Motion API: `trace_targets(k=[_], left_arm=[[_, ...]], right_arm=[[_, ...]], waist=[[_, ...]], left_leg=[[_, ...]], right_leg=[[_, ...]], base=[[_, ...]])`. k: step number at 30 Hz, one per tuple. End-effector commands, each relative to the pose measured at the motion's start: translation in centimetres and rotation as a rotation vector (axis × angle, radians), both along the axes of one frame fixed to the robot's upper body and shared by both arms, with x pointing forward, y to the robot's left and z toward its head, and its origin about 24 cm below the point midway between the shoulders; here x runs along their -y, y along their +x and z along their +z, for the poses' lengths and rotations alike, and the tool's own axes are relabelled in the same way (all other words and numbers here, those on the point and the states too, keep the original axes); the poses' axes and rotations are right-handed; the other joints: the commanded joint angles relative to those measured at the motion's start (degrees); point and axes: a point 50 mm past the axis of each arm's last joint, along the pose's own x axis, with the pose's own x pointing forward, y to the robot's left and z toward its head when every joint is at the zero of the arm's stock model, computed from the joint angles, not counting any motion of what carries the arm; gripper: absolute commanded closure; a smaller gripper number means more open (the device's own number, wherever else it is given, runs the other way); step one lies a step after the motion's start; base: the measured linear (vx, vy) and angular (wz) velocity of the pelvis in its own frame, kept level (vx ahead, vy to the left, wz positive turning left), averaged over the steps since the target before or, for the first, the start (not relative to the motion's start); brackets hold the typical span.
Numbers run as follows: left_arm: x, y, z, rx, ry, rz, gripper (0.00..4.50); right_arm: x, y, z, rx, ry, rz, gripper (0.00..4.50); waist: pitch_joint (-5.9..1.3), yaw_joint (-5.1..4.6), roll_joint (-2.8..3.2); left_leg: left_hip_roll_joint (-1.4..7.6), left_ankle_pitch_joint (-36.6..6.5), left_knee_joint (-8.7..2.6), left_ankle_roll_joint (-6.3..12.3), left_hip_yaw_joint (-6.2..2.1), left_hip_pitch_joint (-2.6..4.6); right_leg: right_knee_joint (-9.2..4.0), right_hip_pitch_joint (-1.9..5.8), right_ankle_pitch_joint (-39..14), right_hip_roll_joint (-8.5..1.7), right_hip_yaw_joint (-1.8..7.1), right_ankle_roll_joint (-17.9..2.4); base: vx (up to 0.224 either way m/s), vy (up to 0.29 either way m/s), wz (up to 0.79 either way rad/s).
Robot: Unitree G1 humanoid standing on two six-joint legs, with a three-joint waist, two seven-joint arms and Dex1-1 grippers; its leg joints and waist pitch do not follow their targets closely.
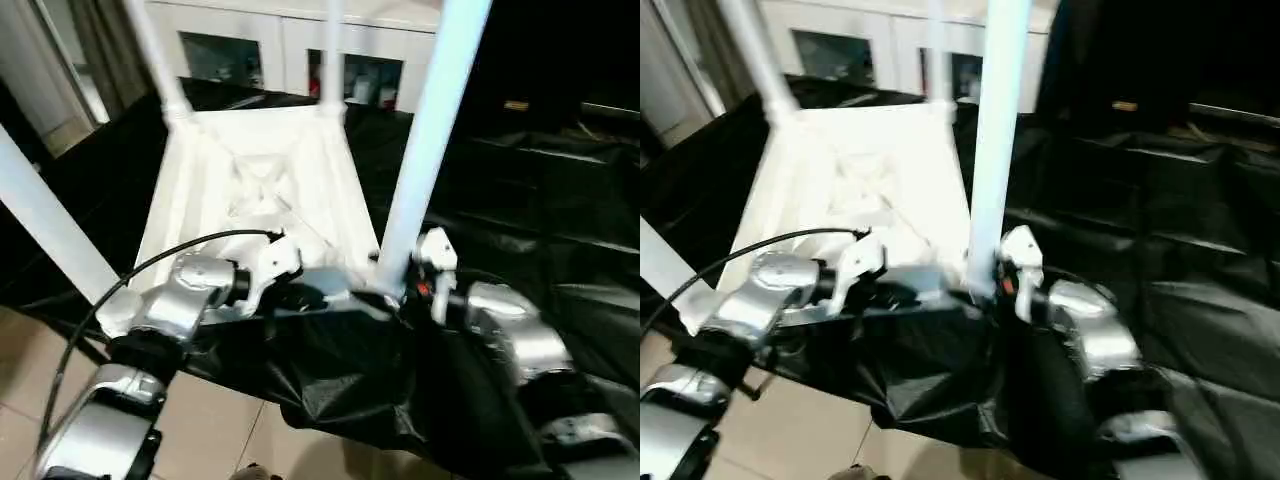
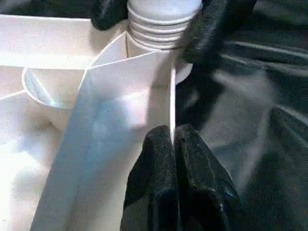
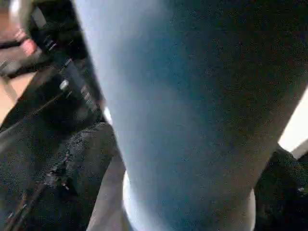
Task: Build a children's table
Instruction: Rotate leg to tighten
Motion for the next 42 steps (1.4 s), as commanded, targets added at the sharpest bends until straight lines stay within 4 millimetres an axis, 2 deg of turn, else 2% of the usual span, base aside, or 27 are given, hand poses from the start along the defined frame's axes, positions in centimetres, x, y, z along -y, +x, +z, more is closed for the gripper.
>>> trace_targets(k=[1,3,5,6,7,13,18,19,21,22,24,25,26,27,28,29,30,31,32,33,35,36,37,38,40,41,42], left_arm=[[0.4,-0.1,0.1,-0.008,-0.035,-0.026,4.50],[0.1,-0.2,0.2,-0.018,-0.038,-0.037,4.50],[0.0,-0.4,0.3,-0.046,-0.043,-0.065,4.50],[0.0,-0.5,0.3,-0.052,-0.044,-0.072,4.50],[0.0,-0.5,0.3,-0.052,-0.044,-0.073,4.50],[0.0,-0.7,0.2,-0.064,-0.044,-0.086,4.50],[-0.1,-0.7,0.1,-0.059,-0.044,-0.063,4.50],[-0.1,-0.1,-0.1,-0.026,-0.034,0.016,4.50],[0.0,0.2,-0.1,-0.009,-0.029,0.056,4.50],[0.0,0.6,-0.2,0.001,-0.026,0.095,4.50],[0.0,0.6,-0.2,0.001,-0.026,0.095,4.50],[0.1,0.9,-0.2,0.010,-0.026,0.138,4.50],[0.3,1.6,-0.2,0.024,-0.031,0.226,4.50],[0.4,1.7,-0.2,0.028,-0.032,0.247,4.50],[0.5,2.1,-0.3,0.036,-0.034,0.302,4.50],[1.0,2.8,-0.3,0.052,-0.034,0.401,4.50],[1.3,3.2,-0.4,0.061,-0.032,0.464,4.50],[1.4,3.3,-0.4,0.063,-0.031,0.477,4.50],[1.6,3.4,-0.5,0.067,-0.028,0.504,4.50],[1.8,3.4,-0.6,0.069,-0.027,0.509,4.50],[1.9,3.4,-0.6,0.070,-0.026,0.508,4.50],[2.0,3.2,-0.6,0.070,-0.026,0.484,4.50],[2.0,3.2,-0.6,0.070,-0.026,0.484,4.50],[2.1,3.2,-0.6,0.070,-0.027,0.473,4.50],[2.2,2.7,-0.6,0.067,-0.032,0.388,4.50],[2.1,2.2,-0.6,0.053,-0.041,0.309,4.50],[2.1,2.2,-0.6,0.053,-0.041,0.309,4.50]], right_arm=[[-0.4,-0.4,-0.1,-0.016,-0.013,0.049,0.60],[-0.2,-0.4,0.1,-0.018,-0.007,0.052,0.92],[-0.2,-0.3,0.4,-0.010,0.009,0.049,0.92],[-0.2,-0.2,0.4,-0.009,0.013,0.051,0.97],[-0.3,-0.2,0.5,-0.010,0.020,0.050,1.26],[-0.4,-0.6,0.4,-0.029,0.033,0.081,1.71],[-0.4,-1.1,-0.4,-0.069,0.032,0.089,1.76],[-0.5,-0.9,-1.2,-0.077,0.043,0.006,1.76],[-0.6,-0.7,-1.5,-0.080,0.046,-0.038,1.77],[-0.7,-0.5,-1.9,-0.078,0.040,-0.087,1.77],[-0.7,-0.5,-1.9,-0.078,0.040,-0.087,1.77],[-0.8,-0.2,-2.2,-0.078,0.035,-0.145,1.77],[-1.2,0.3,-2.9,-0.091,0.036,-0.269,1.77],[-1.3,0.5,-3.1,-0.095,0.036,-0.299,1.77],[-1.6,0.7,-3.6,-0.108,0.034,-0.376,1.78],[-2.4,1.4,-4.3,-0.133,0.034,-0.541,1.78],[-3.4,1.7,-4.6,-0.149,0.034,-0.635,1.78],[-3.6,1.8,-4.6,-0.152,0.033,-0.655,1.78],[-4.7,2.0,-4.6,-0.155,0.036,-0.667,1.78],[-5.6,2.0,-4.4,-0.150,0.039,-0.649,1.78],[-6.2,2.0,-4.3,-0.144,0.040,-0.632,1.78],[-6.8,2.0,-4.0,-0.111,0.044,-0.584,1.78],[-6.8,2.0,-4.0,-0.111,0.044,-0.584,1.22],[-6.9,2.0,-3.9,-0.101,0.046,-0.573,1.22],[-7.0,1.9,-3.1,-0.045,0.066,-0.496,1.02],[-6.4,1.8,-2.5,-0.008,0.080,-0.427,1.02],[-6.4,1.8,-2.5,-0.008,0.080,-0.427,0.76]], waist=[[-4.06,0.21,-0.18],[-3.91,0.20,-0.16],[-3.99,0.23,-0.06],[-4.03,0.26,-0.10],[-4.06,0.26,-0.09],[-4.36,0.55,-0.28],[-4.44,1.18,-0.17],[-4.46,1.27,0.14],[-4.27,1.12,-0.08],[-4.22,1.14,0.29],[-3.98,1.02,0.03],[-4.02,1.07,0.15],[-3.84,0.85,0.53],[-3.68,0.60,0.30],[-3.76,0.49,0.38],[-3.72,0.46,0.72],[-3.27,-0.32,0.89],[-3.20,-0.49,0.69],[-3.25,-0.46,0.72],[-3.30,-0.35,0.90],[-3.58,-0.29,0.90],[-3.66,-0.26,1.29],[-3.73,-0.26,1.22],[-3.89,-0.32,1.09],[-3.85,-0.28,1.06],[-3.89,-0.17,0.82],[-3.99,-0.09,0.94]], left_leg=[[5.31,-1.4,-3.40,8.10,-2.48,0.42],[5.29,-2.5,-3.49,7.54,-2.48,0.40],[5.26,-2.1,-3.45,7.10,-2.47,0.40],[5.28,-1.7,-3.43,7.17,-2.47,0.39],[5.28,-1.6,-3.41,7.21,-2.48,0.38],[5.23,-0.3,-3.13,8.05,-2.44,0.35],[5.28,-0.5,-3.08,7.61,-2.41,0.48],[5.30,-0.5,-3.05,7.47,-2.46,0.44],[5.22,-2.2,-3.22,6.17,-2.48,0.37],[5.18,-2.6,-3.22,5.66,-2.52,0.33],[5.05,-4.9,-3.44,4.34,-2.44,0.60],[4.97,-5.1,-3.37,4.24,-2.42,0.56],[5.03,-5.7,-3.57,3.67,-2.44,0.61],[4.79,-7.5,-3.80,2.55,-2.68,0.76],[4.67,-7.3,-3.72,2.15,-2.61,0.82],[4.79,-7.6,-3.91,1.23,-2.77,1.08],[4.73,-9.7,-4.38,-0.16,-2.96,1.04],[4.61,-10.9,-4.47,-0.57,-3.06,1.33],[4.38,-12.0,-4.31,-0.23,-2.94,1.70],[4.38,-11.4,-4.37,0.50,-2.85,1.80],[4.56,-9.2,-4.47,1.36,-2.89,1.29],[4.71,-8.5,-4.47,1.71,-2.95,1.13],[4.78,-8.3,-4.44,1.79,-2.88,1.11],[4.78,-7.5,-4.37,2.05,-2.86,1.01],[4.68,-7.4,-4.25,2.83,-2.80,0.78],[4.60,-6.9,-4.20,3.49,-2.80,0.57],[4.74,-6.2,-4.06,4.12,-2.67,0.55]], right_leg=[[-3.15,3.40,1.9,-7.20,4.20,-12.9],[-3.37,3.32,0.0,-7.16,4.13,-12.9],[-3.26,3.37,0.3,-7.15,4.19,-12.9],[-3.14,3.36,1.1,-7.13,4.18,-13.1],[-3.09,3.38,1.5,-7.12,4.16,-13.2],[-2.78,3.42,3.8,-7.15,4.09,-13.3],[-2.91,3.30,1.9,-7.09,4.10,-12.6],[-2.84,3.26,1.9,-7.11,4.11,-12.6],[-3.35,3.33,-0.7,-7.23,4.10,-12.5],[-3.44,3.30,-1.7,-7.31,4.13,-12.4],[-4.08,3.34,-6.5,-7.17,4.19,-11.4],[-4.12,3.38,-7.2,-7.21,4.25,-11.2],[-4.47,2.97,-8.9,-7.16,4.28,-10.8],[-4.96,3.28,-13.0,-7.29,4.15,-9.9],[-5.06,3.17,-14.2,-7.40,4.24,-9.5],[-5.35,3.01,-16.0,-7.53,4.36,-9.1],[-5.64,2.88,-19.0,-7.30,4.18,-8.7],[-5.96,2.96,-21.2,-7.30,4.01,-8.2],[-6.42,3.04,-23.5,-7.58,4.17,-7.4],[-6.59,2.99,-23.5,-7.61,4.33,-7.2],[-6.08,3.23,-20.2,-7.40,4.35,-7.2],[-5.76,3.30,-17.9,-7.41,4.36,-7.5],[-5.70,3.24,-16.7,-7.36,4.34,-7.8],[-5.25,3.41,-13.6,-7.32,4.38,-8.6],[-5.17,3.53,-12.7,-7.51,4.30,-8.9],[-5.14,3.75,-12.4,-7.47,4.20,-8.8],[-4.93,3.61,-11.2,-7.39,4.22,-8.8]], base=[[0.000,0.000,0.00],[0.000,0.000,0.00],[0.000,0.000,0.00],[0.000,0.000,0.00],[0.000,0.000,0.00],[0.000,0.000,0.00],[0.000,0.000,0.00],[0.000,0.000,0.00],[0.000,0.000,0.00],[0.000,0.000,0.00],[0.000,0.000,0.00],[0.000,0.000,0.00],[0.000,0.000,0.00],[0.000,0.000,0.00],[0.000,0.000,0.00],[0.000,0.000,0.00],[0.000,0.000,0.00],[0.000,0.000,0.00],[0.000,0.000,0.00],[0.000,0.000,0.00],[0.000,0.000,0.00],[0.000,0.000,0.00],[0.000,0.000,0.00],[0.000,0.000,0.00],[0.000,0.000,0.00],[0.000,0.000,0.00],[0.000,0.000,0.00]])
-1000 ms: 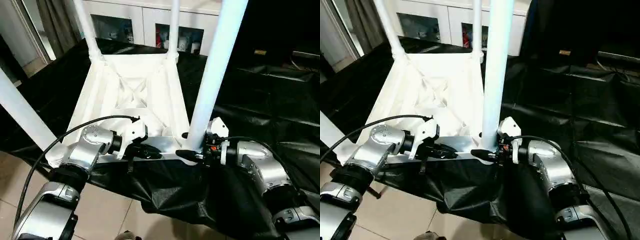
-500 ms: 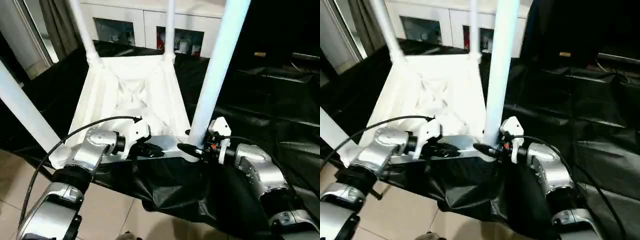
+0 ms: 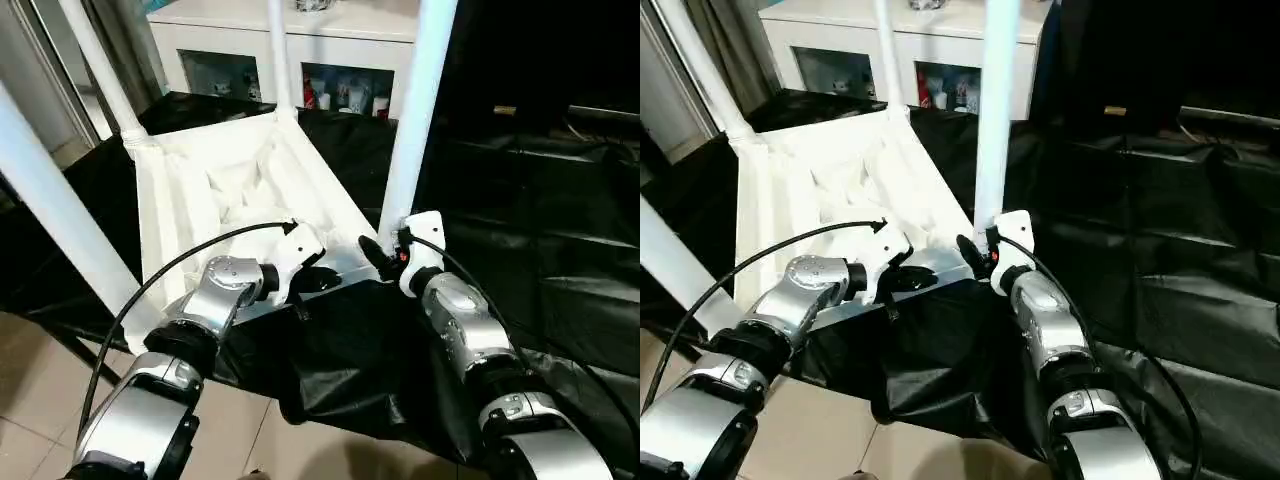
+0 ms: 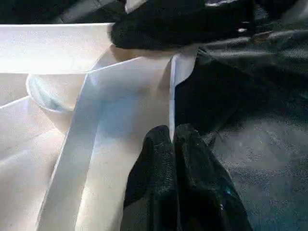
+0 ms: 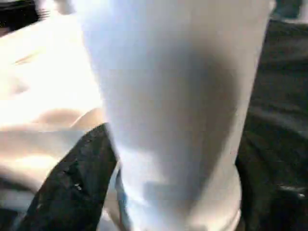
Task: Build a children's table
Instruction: Rotate leg to tighten
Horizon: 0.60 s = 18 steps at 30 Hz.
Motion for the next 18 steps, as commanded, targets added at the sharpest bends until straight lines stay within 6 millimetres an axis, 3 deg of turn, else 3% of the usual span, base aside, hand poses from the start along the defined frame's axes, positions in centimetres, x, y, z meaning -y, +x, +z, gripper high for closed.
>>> trace_targets(k=[1,2,3,4,5,7,9,11,13,16,17,18], left_arm=[[0.1,0.0,0.5,0.028,-0.026,-0.021,4.50],[-0.2,-0.5,0.5,0.014,-0.028,-0.083,4.50],[-0.3,-0.8,0.4,0.007,-0.029,-0.109,4.50],[-0.4,-1.1,0.4,0.004,-0.023,-0.140,4.50],[-0.6,-1.4,0.3,-0.009,-0.026,-0.176,4.50],[-1.0,-2.2,0.5,-0.040,-0.055,-0.246,4.50],[-1.2,-2.5,0.5,-0.048,-0.059,-0.269,4.50],[-1.7,-2.9,0.5,-0.062,-0.047,-0.310,4.50],[-2.2,-3.2,0.6,-0.076,-0.036,-0.334,4.50],[-2.7,-3.3,1.0,-0.087,-0.023,-0.370,4.50],[-2.7,-3.3,1.0,-0.087,-0.023,-0.372,4.50],[-2.7,-3.3,1.2,-0.090,-0.019,-0.381,4.50]], right_arm=[[-2.8,-1.2,-0.6,-0.022,-0.002,0.203,0.76],[-1.7,-1.6,-0.3,-0.004,-0.022,0.278,0.76],[-1.1,-1.9,-0.2,0.002,-0.032,0.317,0.76],[-0.6,-2.1,-0.1,0.006,-0.037,0.355,0.76],[0.0,-2.5,0.1,0.005,-0.036,0.404,0.76],[1.5,-3.2,0.6,-0.004,-0.051,0.497,0.76],[2.0,-3.4,0.8,-0.007,-0.058,0.523,0.76],[3.0,-3.8,1.1,-0.021,-0.060,0.574,0.76],[3.9,-4.1,1.4,-0.032,-0.077,0.615,0.76],[4.8,-4.2,2.0,-0.040,-0.092,0.644,0.76],[4.8,-4.2,2.0,-0.040,-0.092,0.644,0.76],[5.0,-4.3,2.1,-0.041,-0.095,0.651,0.76]], waist=[[-3.49,0.44,-0.42],[-3.42,0.40,-1.14],[-3.59,0.83,-0.63],[-3.61,0.66,-1.37],[-3.67,0.95,-1.02],[-3.91,1.06,-1.53],[-4.09,1.25,-1.31],[-4.41,1.55,-1.72],[-4.16,1.98,-1.65],[-3.57,2.41,-1.34],[-3.56,2.34,-1.48],[-3.45,2.28,-1.07]], left_leg=[[4.69,-5.8,-3.84,4.89,-2.68,-0.46],[4.77,-5.3,-3.89,5.37,-2.61,-0.47],[5.04,-4.8,-3.71,5.95,-2.59,-0.22],[5.04,-4.5,-3.61,6.51,-2.43,-0.42],[5.06,-4.0,-3.53,7.02,-2.41,-0.25],[5.08,-2.1,-3.30,8.16,-2.40,-0.44],[5.06,-0.2,-2.90,9.69,-2.35,-0.58],[4.89,2.1,-2.48,10.63,-2.29,-0.86],[4.89,1.2,-2.40,11.29,-2.23,-0.97],[5.04,-0.9,-2.75,10.11,-2.30,-0.84],[5.04,-1.7,-2.88,9.45,-2.31,-0.72],[5.06,-2.3,-2.95,8.88,-2.40,-0.69]], right_leg=[[-4.71,2.88,-10.8,-7.38,4.27,-9.0],[-4.71,2.93,-10.2,-7.22,4.13,-9.2],[-4.33,2.79,-8.5,-7.27,4.21,-9.5],[-4.21,2.87,-7.3,-7.18,4.25,-9.7],[-3.92,2.70,-5.8,-7.21,4.25,-10.2],[-3.29,2.98,-2.2,-7.16,4.27,-10.7],[-2.86,2.55,0.7,-7.06,4.13,-11.3],[-2.30,2.50,3.5,-6.98,4.14,-11.4],[-2.57,2.25,2.1,-6.99,4.00,-11.1],[-3.32,1.97,-3.6,-6.95,4.08,-10.0],[-3.54,2.01,-5.2,-6.84,4.04,-9.7],[-3.65,1.94,-6.1,-6.91,4.07,-9.7]], base=[[0.000,0.000,0.00],[0.000,0.000,0.00],[0.000,0.000,0.00],[0.000,0.000,0.00],[0.000,0.000,0.00],[0.000,0.000,0.00],[0.000,0.000,0.00],[0.000,0.000,0.00],[0.000,0.000,0.00],[0.000,0.000,0.00],[0.000,0.000,0.00],[0.000,0.000,0.00]])
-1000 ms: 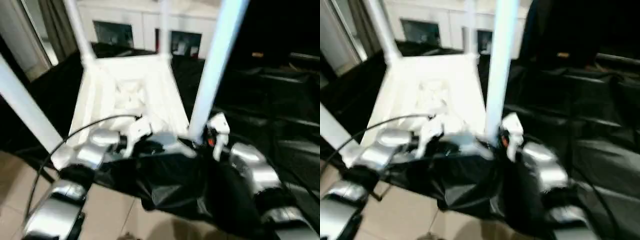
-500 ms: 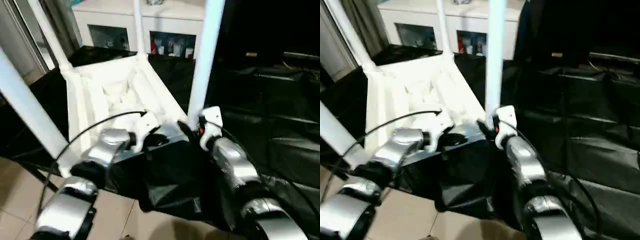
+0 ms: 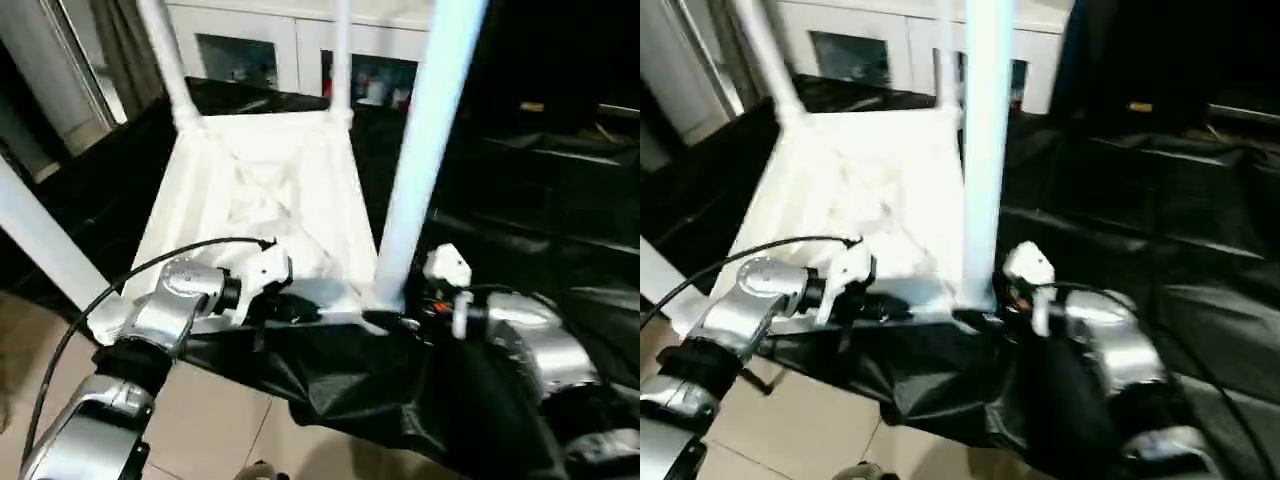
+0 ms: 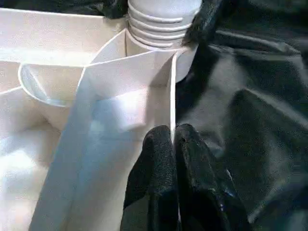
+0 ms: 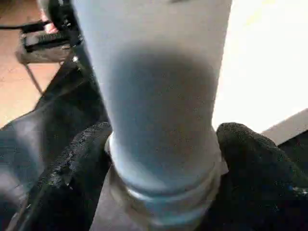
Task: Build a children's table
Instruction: Rotate leg to tighten
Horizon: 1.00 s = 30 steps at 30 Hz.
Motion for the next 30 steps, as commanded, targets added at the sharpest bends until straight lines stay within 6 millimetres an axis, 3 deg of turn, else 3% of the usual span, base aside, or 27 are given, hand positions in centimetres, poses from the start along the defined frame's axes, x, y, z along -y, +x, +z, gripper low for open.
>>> trace_targets(k=[1,4,6,12,20,22,25,26,27,28,29,30], left_arm=[[0.4,-0.3,0.3,-0.016,-0.023,-0.052,4.50],[0.5,-0.3,0.4,-0.015,-0.018,-0.062,4.50],[0.6,-0.2,0.4,-0.012,-0.014,-0.061,4.50],[0.9,-0.4,0.2,-0.017,-0.026,-0.059,4.50],[1.5,0.1,0.0,0.022,-0.019,0.011,4.50],[2.2,0.9,-0.2,0.058,-0.009,0.096,4.50],[3.2,1.6,-0.4,0.077,-0.002,0.185,4.50],[3.2,1.6,-0.4,0.077,-0.002,0.185,4.50],[4.3,2.2,-0.5,0.090,-0.010,0.250,4.50],[4.3,2.2,-0.5,0.090,-0.010,0.251,4.50],[5.5,2.8,-0.5,0.114,-0.006,0.321,4.50],[5.5,2.8,-0.5,0.116,-0.006,0.326,4.50]], right_arm=[[0.1,0.1,0.5,0.007,0.002,0.012,0.76],[0.3,-0.1,0.5,-0.002,-0.005,0.028,0.90],[0.3,-0.1,0.4,-0.011,-0.004,0.037,0.90],[-0.3,-0.5,0.0,-0.023,0.019,0.049,1.59],[-0.9,-0.9,-1.1,-0.032,0.067,-0.034,1.68],[-1.3,-0.3,-2.3,-0.034,0.081,-0.204,1.68],[-1.8,0.3,-3.5,-0.046,0.073,-0.365,1.69],[-1.8,0.3,-3.5,-0.046,0.073,-0.365,1.70],[-2.3,1.0,-4.2,-0.069,0.082,-0.531,1.70],[-2.3,1.0,-4.2,-0.069,0.082,-0.532,1.70],[-2.9,1.6,-4.9,-0.090,0.068,-0.680,1.70],[-2.9,1.6,-4.9,-0.091,0.067,-0.689,1.70]], waist=[[-3.60,-0.04,-0.73],[-3.57,-0.21,-1.17],[-3.65,-0.13,-1.15],[-3.53,-0.12,-1.20],[-3.60,-0.17,-1.07],[-3.23,-0.47,-0.90],[-2.68,-0.93,-0.84],[-2.70,-1.01,-0.85],[-2.69,-1.19,-0.65],[-2.43,-1.53,-0.63],[-2.00,-1.99,-0.72],[-1.85,-2.44,-0.69]], left_leg=[[5.05,-2.5,-3.62,7.82,-2.40,0.56],[4.76,-1.9,-3.53,7.76,-2.33,0.34],[4.71,-1.0,-3.40,8.35,-2.35,0.33],[4.84,-1.5,-3.47,8.35,-2.36,0.41],[4.94,-1.4,-3.51,7.97,-2.42,0.39],[4.93,-3.8,-3.85,6.64,-2.44,0.60],[4.70,-8.1,-4.50,3.51,-2.60,1.12],[4.78,-8.5,-4.55,3.04,-2.69,1.27],[4.87,-8.7,-4.72,2.60,-2.74,1.33],[4.88,-9.8,-4.86,2.28,-2.60,1.56],[4.61,-12.6,-5.03,1.35,-2.77,1.87],[4.50,-14.8,-5.22,0.30,-3.05,2.32]], right_leg=[[-3.97,3.10,-6.0,-6.86,4.09,-9.8],[-3.79,3.28,-4.5,-6.82,4.12,-10.2],[-3.65,3.31,-3.4,-6.81,4.06,-10.3],[-3.85,3.25,-4.5,-6.88,4.02,-10.3],[-3.83,3.20,-4.1,-6.95,4.07,-10.3],[-4.53,3.05,-8.2,-6.95,4.01,-10.0],[-5.96,3.08,-18.1,-7.24,4.06,-8.0],[-6.06,3.04,-19.0,-7.26,4.08,-7.8],[-6.16,3.03,-19.7,-7.30,4.21,-7.3],[-6.41,2.64,-20.5,-7.15,4.25,-7.5],[-7.01,2.71,-25.0,-7.33,4.07,-7.1],[-7.63,2.78,-29.4,-7.56,3.88,-6.1]], base=[[0.000,0.000,0.00],[0.000,0.000,0.00],[0.000,0.000,0.00],[0.000,0.000,0.00],[0.000,0.000,0.00],[0.000,0.000,0.00],[0.000,0.000,0.00],[0.000,0.000,0.00],[0.000,0.000,0.00],[0.000,0.000,0.00],[0.000,0.000,0.00],[0.000,0.000,0.00]])
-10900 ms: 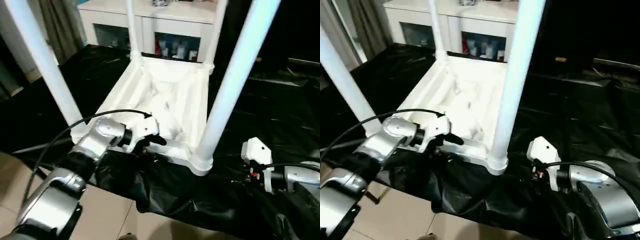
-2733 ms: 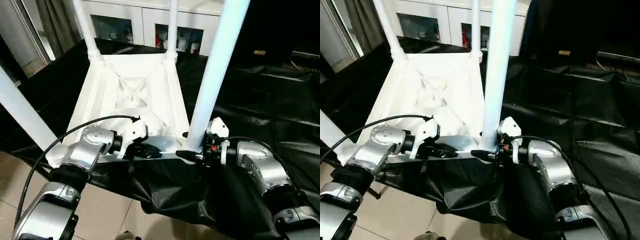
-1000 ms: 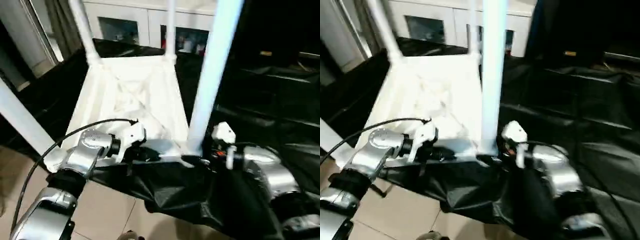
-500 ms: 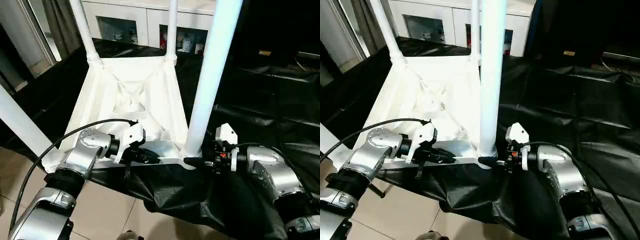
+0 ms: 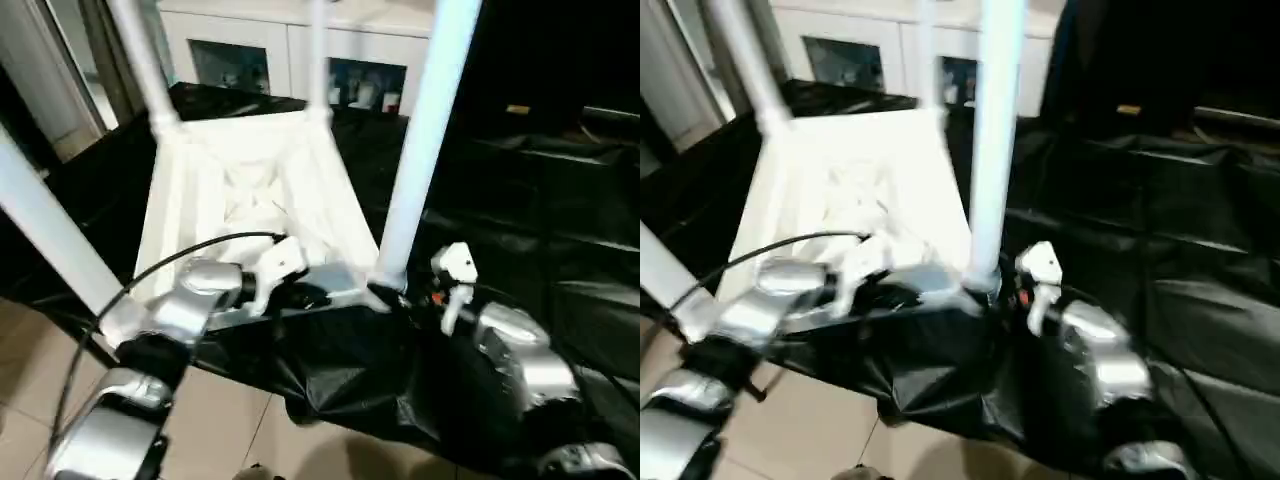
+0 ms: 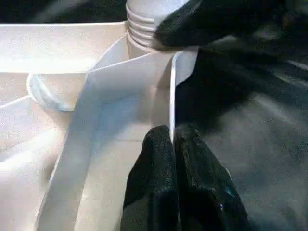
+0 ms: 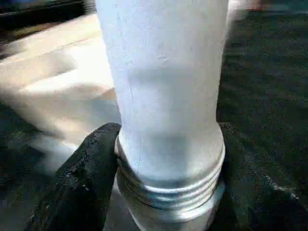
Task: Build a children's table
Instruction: Rotate leg to tighten
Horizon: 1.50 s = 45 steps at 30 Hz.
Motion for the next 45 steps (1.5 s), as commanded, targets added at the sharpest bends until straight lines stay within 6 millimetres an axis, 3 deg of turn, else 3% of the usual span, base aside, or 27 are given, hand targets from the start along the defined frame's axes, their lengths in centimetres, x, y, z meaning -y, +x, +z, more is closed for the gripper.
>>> trace_targets(k=[1,6,8,13,17,20,21,22,24,26,27,30,32,36,40,45], left_arm=[[1.8,0.6,0.5,0.033,-0.023,0.065,4.50],[3.5,0.8,0.8,0.056,-0.051,0.080,4.50],[3.4,0.6,0.8,0.055,-0.053,0.057,4.50],[2.2,0.1,0.6,0.047,-0.053,-0.035,4.50],[0.2,-1.0,0.3,-0.005,-0.022,-0.171,4.50],[-0.8,-1.5,0.3,-0.030,-0.017,-0.236,4.50],[-1.0,-1.6,0.4,-0.038,-0.021,-0.247,4.50],[-1.0,-1.6,0.4,-0.038,-0.021,-0.247,4.50],[-2.0,-2.1,0.5,-0.083,-0.014,-0.311,4.50],[-2.6,-2.3,0.6,-0.102,0.005,-0.347,4.50],[-2.8,-2.4,0.7,-0.106,0.010,-0.359,4.50],[-3.1,-2.6,0.9,-0.108,0.011,-0.375,4.50],[-3.2,-2.6,0.9,-0.108,0.012,-0.377,4.50],[-3.4,-2.7,0.9,-0.112,0.013,-0.384,4.50],[-3.4,-2.8,1.0,-0.110,0.015,-0.382,4.50],[-3.4,-2.3,0.9,-0.087,0.014,-0.331,4.50]], right_arm=[[-1.0,-0.6,-2.6,-0.133,-0.029,-0.093,1.70],[-4.1,-0.5,-1.8,-0.071,-0.029,0.010,1.70],[-4.4,-0.6,-1.4,-0.029,-0.018,0.069,1.15],[-3.4,-0.7,-0.4,0.026,-0.017,0.184,0.65],[-1.2,-1.1,1.3,0.066,-0.035,0.362,0.65],[-0.3,-1.6,2.0,0.063,-0.042,0.465,0.65],[-0.2,-1.7,2.1,0.061,-0.047,0.492,0.65],[-0.2,-1.7,2.1,0.061,-0.047,0.492,0.65],[0.5,-2.4,2.4,0.047,-0.067,0.598,0.65],[1.0,-2.7,2.4,0.029,-0.078,0.644,0.65],[1.3,-2.8,2.4,0.017,-0.086,0.665,0.65],[1.4,-2.8,2.5,0.007,-0.097,0.686,0.65],[1.4,-2.8,2.6,0.010,-0.094,0.686,0.65],[0.9,-2.7,2.7,0.017,-0.079,0.698,1.10],[0.5,-2.8,2.6,0.010,-0.062,0.719,1.36],[0.3,-3.1,1.9,-0.004,-0.046,0.694,1.69]], waist=[[-2.18,-0.38,-0.52],[-2.63,-0.20,-0.49],[-2.76,-0.10,-0.54],[-2.99,0.15,-0.64],[-3.03,0.25,-0.86],[-3.38,0.39,-0.82],[-3.47,0.43,-0.85],[-3.47,0.43,-0.85],[-4.04,0.76,-1.23],[-4.00,0.95,-1.16],[-3.83,1.19,-1.10],[-3.63,1.68,-1.04],[-3.63,2.00,-0.92],[-3.77,2.13,-1.07],[-3.94,2.16,-1.08],[-3.96,2.22,-0.96]], left_leg=[[4.49,-14.7,-4.97,0.67,-3.12,0.91],[4.77,-11.0,-5.00,2.22,-2.85,0.47],[4.84,-9.9,-4.95,2.90,-2.78,0.40],[4.76,-7.3,-4.65,5.09,-2.62,-0.13],[5.05,-5.7,-4.61,6.71,-2.59,-0.52],[5.19,-3.7,-4.29,7.90,-2.48,-0.49],[5.21,-2.5,-4.07,8.72,-2.33,-0.41],[5.21,-2.5,-4.07,8.72,-2.33,-0.41],[4.89,2.0,-3.32,10.89,-2.32,-0.95],[4.82,2.6,-3.02,11.92,-2.27,-1.19],[5.01,1.2,-3.09,12.15,-2.28,-1.17],[5.22,-1.2,-3.41,10.26,-2.28,-0.90],[5.37,-1.8,-3.49,9.07,-2.30,-0.70],[5.31,-1.6,-3.52,8.00,-2.35,-0.76],[5.19,-0.1,-3.29,8.54,-2.34,-0.89],[5.18,-0.9,-3.26,8.18,-2.35,-0.88]], right_leg=[[-7.19,1.72,-30.5,-7.59,3.92,-5.8],[-6.39,1.90,-21.3,-7.53,4.48,-7.5],[-5.99,2.00,-18.5,-7.53,4.53,-8.4],[-5.49,2.38,-15.0,-7.44,4.45,-9.1],[-4.77,2.57,-11.3,-7.24,4.22,-9.9],[-4.07,2.45,-6.7,-7.11,4.24,-11.0],[-3.58,2.22,-3.0,-7.05,4.24,-12.2],[-3.58,2.22,-3.0,-7.05,4.24,-12.2],[-2.48,2.42,4.1,-7.06,4.11,-12.9],[-2.20,2.11,5.5,-7.05,4.09,-12.9],[-2.53,1.96,3.0,-7.09,3.93,-12.6],[-3.29,1.82,-3.6,-7.07,3.96,-11.8],[-3.35,1.69,-5.0,-7.10,4.07,-11.7],[-3.08,1.82,-3.8,-7.17,4.13,-11.9],[-2.63,1.92,-0.4,-7.14,4.09,-12.4],[-2.81,1.94,-1.4,-7.14,4.07,-12.4]], base=[[0.000,0.000,0.00],[0.000,0.000,0.00],[0.000,0.000,0.00],[0.000,0.000,0.00],[0.000,0.000,0.00],[0.000,0.000,0.00],[0.000,0.000,0.00],[0.000,0.000,0.00],[0.000,0.000,0.00],[0.000,0.000,0.00],[0.000,0.000,0.00],[0.000,0.000,0.00],[0.000,0.000,0.00],[0.000,0.000,0.00],[0.000,0.000,0.00],[0.000,0.000,0.00]])
